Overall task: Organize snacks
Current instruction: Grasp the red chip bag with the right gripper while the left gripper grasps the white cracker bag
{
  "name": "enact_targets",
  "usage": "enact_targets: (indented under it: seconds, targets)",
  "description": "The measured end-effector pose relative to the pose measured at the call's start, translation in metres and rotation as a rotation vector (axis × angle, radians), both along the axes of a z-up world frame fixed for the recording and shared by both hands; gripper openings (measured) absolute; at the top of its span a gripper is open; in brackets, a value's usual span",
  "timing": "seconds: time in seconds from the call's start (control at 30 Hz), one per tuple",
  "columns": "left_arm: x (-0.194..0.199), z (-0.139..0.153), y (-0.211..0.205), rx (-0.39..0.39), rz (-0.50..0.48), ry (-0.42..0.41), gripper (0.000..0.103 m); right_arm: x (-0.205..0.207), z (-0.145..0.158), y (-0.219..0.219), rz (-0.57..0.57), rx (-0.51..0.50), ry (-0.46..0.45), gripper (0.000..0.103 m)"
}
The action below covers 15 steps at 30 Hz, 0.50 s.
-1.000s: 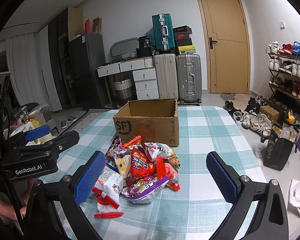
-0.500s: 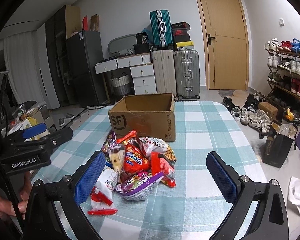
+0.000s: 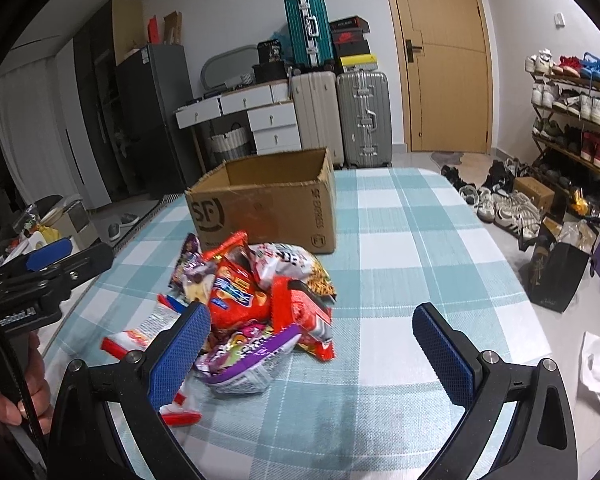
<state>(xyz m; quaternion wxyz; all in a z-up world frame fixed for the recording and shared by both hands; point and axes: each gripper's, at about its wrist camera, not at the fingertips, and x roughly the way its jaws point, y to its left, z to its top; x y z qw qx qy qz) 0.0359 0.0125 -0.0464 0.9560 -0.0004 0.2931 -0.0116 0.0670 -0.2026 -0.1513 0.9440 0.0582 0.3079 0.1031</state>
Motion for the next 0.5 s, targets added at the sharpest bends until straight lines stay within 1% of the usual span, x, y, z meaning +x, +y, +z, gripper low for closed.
enact_targets:
  seconds: [0.3, 0.5]
  targets:
    - [0.025, -0.022, 0.006, -0.011, -0.003, 0.045, 0.102, 0.04, -0.03, -0.001, 0.013, 0.013, 0.086, 0.103]
    - [0.041, -0.032, 0.012, -0.031, -0.001, 0.07, 0.102, 0.066, -0.05, 0.004, 0.026, -0.022, 0.147, 0.103]
